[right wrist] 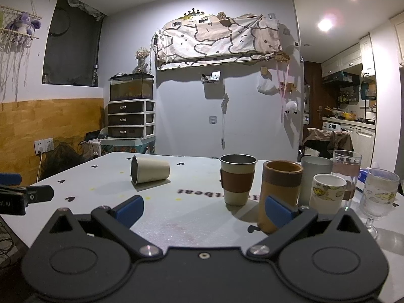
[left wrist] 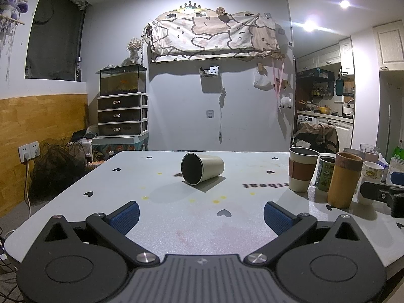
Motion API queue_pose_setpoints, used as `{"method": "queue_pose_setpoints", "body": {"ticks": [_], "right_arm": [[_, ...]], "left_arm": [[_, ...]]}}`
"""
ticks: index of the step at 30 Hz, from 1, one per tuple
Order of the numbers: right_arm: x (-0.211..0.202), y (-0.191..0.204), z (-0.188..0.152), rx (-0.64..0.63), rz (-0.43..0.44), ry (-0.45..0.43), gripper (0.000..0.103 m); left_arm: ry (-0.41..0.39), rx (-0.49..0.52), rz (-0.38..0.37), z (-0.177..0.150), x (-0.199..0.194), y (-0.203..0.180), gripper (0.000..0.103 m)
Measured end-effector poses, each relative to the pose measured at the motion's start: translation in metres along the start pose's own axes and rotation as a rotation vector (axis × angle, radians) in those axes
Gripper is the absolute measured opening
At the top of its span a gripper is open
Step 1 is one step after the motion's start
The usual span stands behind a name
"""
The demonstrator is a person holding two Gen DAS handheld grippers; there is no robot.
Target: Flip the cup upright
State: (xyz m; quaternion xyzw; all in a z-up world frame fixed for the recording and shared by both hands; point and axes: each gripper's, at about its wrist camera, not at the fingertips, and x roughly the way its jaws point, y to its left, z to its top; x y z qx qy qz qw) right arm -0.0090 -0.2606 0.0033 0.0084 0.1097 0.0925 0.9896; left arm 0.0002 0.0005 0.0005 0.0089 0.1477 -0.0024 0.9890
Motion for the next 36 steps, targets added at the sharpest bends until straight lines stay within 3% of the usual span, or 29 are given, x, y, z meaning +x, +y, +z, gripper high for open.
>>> {"method": "queue_pose_setpoints", "body": {"ticks": [36], "right_arm": [[-0.0016, -0.0020, 0.0002, 0.000, -0.001, -0.005, 0.103]], "left_arm": [[0.000, -0.008, 0.000, 0.0055, -0.0078, -0.0029, 0.103]]}}
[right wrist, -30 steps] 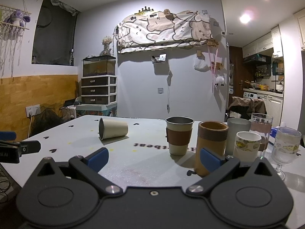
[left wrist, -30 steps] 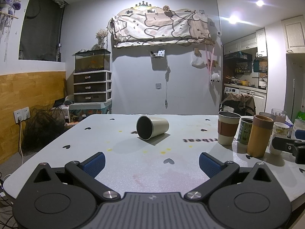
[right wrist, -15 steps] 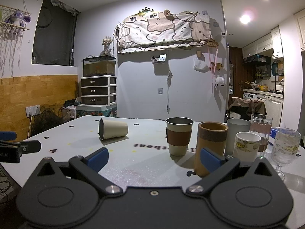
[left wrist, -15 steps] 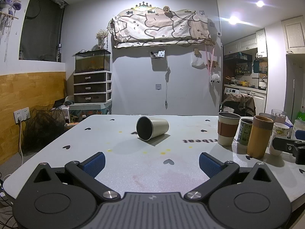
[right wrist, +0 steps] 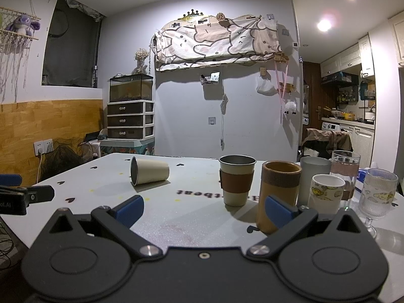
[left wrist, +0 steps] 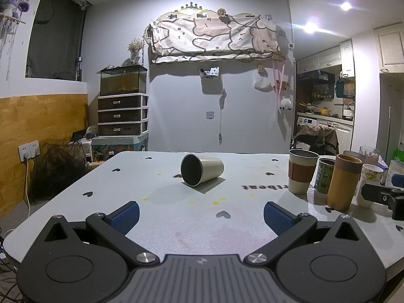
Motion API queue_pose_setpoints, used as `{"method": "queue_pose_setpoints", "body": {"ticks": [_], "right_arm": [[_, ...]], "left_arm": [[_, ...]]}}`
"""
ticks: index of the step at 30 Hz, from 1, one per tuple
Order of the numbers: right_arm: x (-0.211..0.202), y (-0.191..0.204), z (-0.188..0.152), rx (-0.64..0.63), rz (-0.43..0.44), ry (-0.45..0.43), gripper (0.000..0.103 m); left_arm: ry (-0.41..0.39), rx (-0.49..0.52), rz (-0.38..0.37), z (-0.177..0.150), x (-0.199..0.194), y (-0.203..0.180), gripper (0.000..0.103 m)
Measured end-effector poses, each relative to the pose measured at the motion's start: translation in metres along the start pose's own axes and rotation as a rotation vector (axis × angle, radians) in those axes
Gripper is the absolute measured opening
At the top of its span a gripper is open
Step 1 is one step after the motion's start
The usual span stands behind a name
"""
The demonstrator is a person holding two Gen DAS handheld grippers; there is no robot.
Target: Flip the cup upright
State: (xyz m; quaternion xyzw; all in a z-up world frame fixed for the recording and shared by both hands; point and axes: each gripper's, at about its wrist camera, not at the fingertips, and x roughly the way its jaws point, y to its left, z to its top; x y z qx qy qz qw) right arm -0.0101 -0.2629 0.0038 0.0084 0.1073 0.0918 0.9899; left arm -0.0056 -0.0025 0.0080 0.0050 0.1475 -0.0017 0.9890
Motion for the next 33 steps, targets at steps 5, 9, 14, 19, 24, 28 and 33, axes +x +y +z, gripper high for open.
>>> {"method": "queue_pose_setpoints", "body": {"ticks": [5, 9, 14, 19, 24, 28, 33], "right_arm": [[-0.004, 0.000, 0.002, -0.006, -0.007, -0.013, 0.103], [-0.008, -0.001, 0.003, -0.006, -0.011, -0.028, 0.103], [-0.007, -0.003, -0.004, 0.003, -0.012, -0.030, 0.103], [-0.003, -0.012, -0.012, 0.019, -0.019, -0.019, 0.103], [0.004, -0.025, -0.022, 0.031, -0.042, 0.006, 0.103], [0.008, -0.038, -0.029, 0.049, -0.066, 0.022, 0.103], [0.016, -0.052, -0.038, 0.054, -0.090, 0.049, 0.103]], "left_arm": [[0.007, -0.036, 0.001, 0.016, 0.003, 0.000, 0.103], [0.005, -0.053, 0.017, 0.020, 0.021, -0.005, 0.103], [0.019, -0.150, 0.024, 0.034, 0.053, -0.011, 0.103], [0.003, -0.260, 0.067, 0.051, 0.095, -0.023, 0.103], [-0.069, -0.252, 0.181, 0.075, 0.149, -0.041, 0.103], [-0.085, -0.119, 0.182, 0.097, 0.200, -0.047, 0.103], [-0.022, 0.182, 0.026, 0.120, 0.269, -0.045, 0.103]]}}
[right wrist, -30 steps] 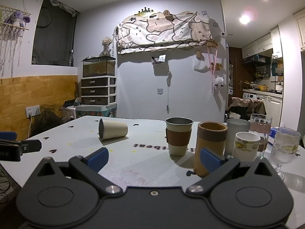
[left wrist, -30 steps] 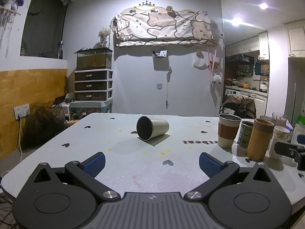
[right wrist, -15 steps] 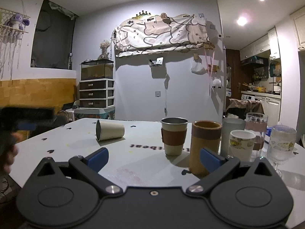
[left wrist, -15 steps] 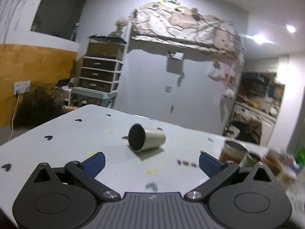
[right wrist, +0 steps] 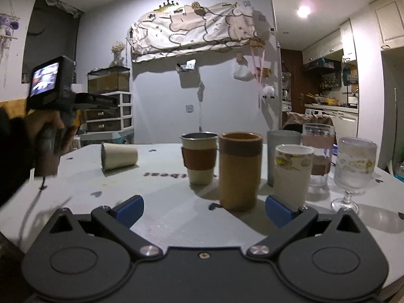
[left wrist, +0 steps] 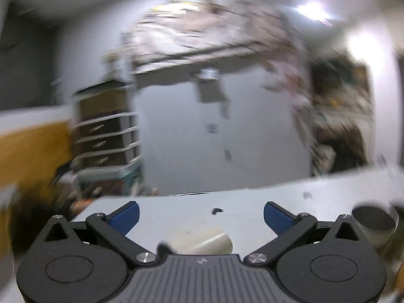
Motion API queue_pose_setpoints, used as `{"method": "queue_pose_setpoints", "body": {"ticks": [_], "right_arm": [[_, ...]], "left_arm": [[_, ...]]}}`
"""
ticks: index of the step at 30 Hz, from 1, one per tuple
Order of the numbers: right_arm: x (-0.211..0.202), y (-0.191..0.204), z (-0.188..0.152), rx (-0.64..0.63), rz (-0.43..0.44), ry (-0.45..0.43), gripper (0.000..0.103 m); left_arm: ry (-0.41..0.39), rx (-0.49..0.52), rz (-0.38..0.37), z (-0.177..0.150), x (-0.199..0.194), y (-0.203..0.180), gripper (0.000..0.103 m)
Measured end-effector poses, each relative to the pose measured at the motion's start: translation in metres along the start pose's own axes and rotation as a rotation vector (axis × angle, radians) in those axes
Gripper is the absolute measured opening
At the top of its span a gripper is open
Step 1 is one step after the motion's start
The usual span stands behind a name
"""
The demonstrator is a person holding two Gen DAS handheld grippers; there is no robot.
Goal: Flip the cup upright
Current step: 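Move the left tool to the cream cup and close on its base, then lift the cream cup with the left tool and rotate it rim-up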
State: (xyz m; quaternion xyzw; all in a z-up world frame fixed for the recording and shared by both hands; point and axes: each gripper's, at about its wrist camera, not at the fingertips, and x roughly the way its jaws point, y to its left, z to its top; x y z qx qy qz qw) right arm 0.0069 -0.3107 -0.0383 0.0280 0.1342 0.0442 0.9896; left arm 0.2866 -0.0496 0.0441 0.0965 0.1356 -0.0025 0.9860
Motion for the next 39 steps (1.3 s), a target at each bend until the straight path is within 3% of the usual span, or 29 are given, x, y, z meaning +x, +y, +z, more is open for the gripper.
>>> {"method": "queue_pose_setpoints", "body": {"ticks": [3, 8, 15, 17, 18, 23, 26, 32, 39], "right_arm": [[0.010, -0.006, -0.003, 0.013, -0.015, 0.022, 0.103], [0.028, -0.010, -0.006, 0.030, -0.028, 0.052, 0.103], [0.047, -0.015, -0.007, 0.040, -0.031, 0.084, 0.103], [0.051, -0.015, -0.008, 0.039, -0.032, 0.094, 0.103], [0.052, -0.015, -0.008, 0.038, -0.031, 0.097, 0.103], [0.054, -0.015, -0.009, 0.038, -0.029, 0.108, 0.103], [0.052, -0.014, -0.006, 0.035, -0.019, 0.098, 0.103], [0.045, -0.011, -0.002, 0.048, -0.002, 0.078, 0.103], [0.026, -0.010, 0.007, 0.059, -0.007, 0.034, 0.103]], "left_arm": [[0.077, 0.211, -0.046, 0.001, 0.038, -0.004, 0.102], [0.251, 0.463, -0.149, -0.016, 0.082, -0.005, 0.097], [0.425, 0.614, -0.162, -0.037, 0.120, -0.007, 0.092], [0.461, 0.638, -0.160, -0.043, 0.125, -0.008, 0.082], [0.485, 0.644, -0.175, -0.047, 0.126, -0.007, 0.072], [0.463, 0.651, -0.156, -0.049, 0.112, -0.011, 0.072], [0.455, 0.634, -0.187, -0.050, 0.094, -0.013, 0.072], [0.398, 0.727, -0.299, -0.062, 0.028, -0.042, 0.072], [0.286, 0.901, -0.488, -0.088, -0.077, -0.088, 0.072]]}}
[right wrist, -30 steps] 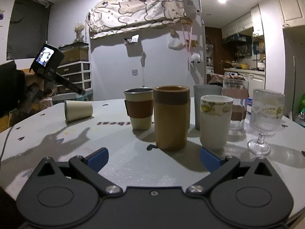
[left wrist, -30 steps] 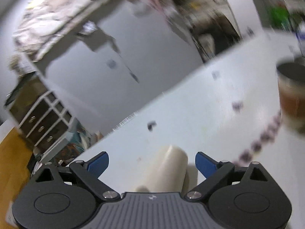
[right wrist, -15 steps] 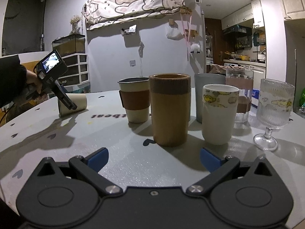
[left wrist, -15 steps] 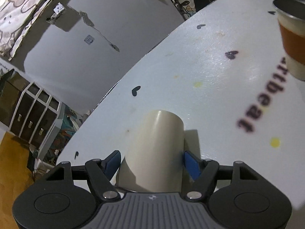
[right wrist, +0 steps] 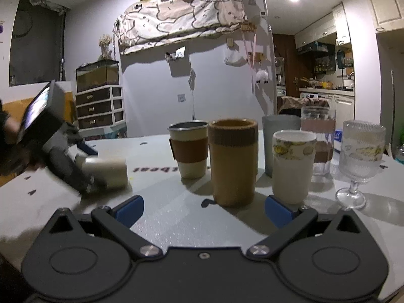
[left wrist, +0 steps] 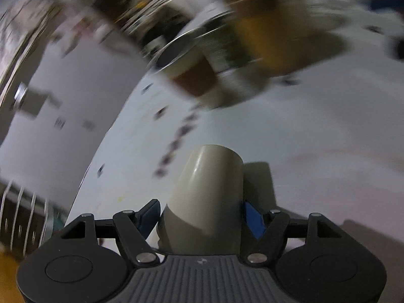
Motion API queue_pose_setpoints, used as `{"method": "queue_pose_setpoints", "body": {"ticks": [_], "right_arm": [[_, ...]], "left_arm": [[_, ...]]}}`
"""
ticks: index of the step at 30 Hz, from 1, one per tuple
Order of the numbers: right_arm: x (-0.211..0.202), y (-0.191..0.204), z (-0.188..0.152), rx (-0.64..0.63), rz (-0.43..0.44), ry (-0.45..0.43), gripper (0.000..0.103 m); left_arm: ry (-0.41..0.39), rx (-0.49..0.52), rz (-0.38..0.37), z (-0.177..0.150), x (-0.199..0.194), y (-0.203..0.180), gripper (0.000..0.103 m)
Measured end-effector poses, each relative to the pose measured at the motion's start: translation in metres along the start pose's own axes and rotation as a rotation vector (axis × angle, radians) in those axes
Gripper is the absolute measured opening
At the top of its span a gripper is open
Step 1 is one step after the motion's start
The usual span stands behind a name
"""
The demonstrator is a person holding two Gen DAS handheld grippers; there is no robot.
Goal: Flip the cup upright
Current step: 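Lift the cream cup with the left tool and rotate it rim-up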
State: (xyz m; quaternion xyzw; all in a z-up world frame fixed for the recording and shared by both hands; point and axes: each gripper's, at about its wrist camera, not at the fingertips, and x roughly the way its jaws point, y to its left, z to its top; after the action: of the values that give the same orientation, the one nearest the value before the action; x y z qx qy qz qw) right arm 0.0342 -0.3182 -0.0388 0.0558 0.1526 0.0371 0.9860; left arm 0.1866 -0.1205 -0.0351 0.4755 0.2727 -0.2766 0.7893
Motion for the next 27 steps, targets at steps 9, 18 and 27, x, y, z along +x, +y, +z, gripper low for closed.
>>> {"method": "queue_pose_setpoints", "body": {"ticks": [9, 18, 27], "right_arm": [[-0.015, -0.001, 0.009, 0.036, 0.010, -0.011, 0.103], [0.015, 0.001, 0.014, 0.064, 0.039, 0.088, 0.103], [0.066, 0.023, 0.010, -0.019, 0.071, 0.223, 0.103]], "left_arm": [[-0.126, 0.220, -0.080, 0.005, -0.068, -0.091, 0.072], [-0.161, 0.205, -0.081, 0.001, -0.077, -0.104, 0.080], [-0.208, 0.003, 0.010, -0.021, -0.090, -0.089, 0.092]]}}
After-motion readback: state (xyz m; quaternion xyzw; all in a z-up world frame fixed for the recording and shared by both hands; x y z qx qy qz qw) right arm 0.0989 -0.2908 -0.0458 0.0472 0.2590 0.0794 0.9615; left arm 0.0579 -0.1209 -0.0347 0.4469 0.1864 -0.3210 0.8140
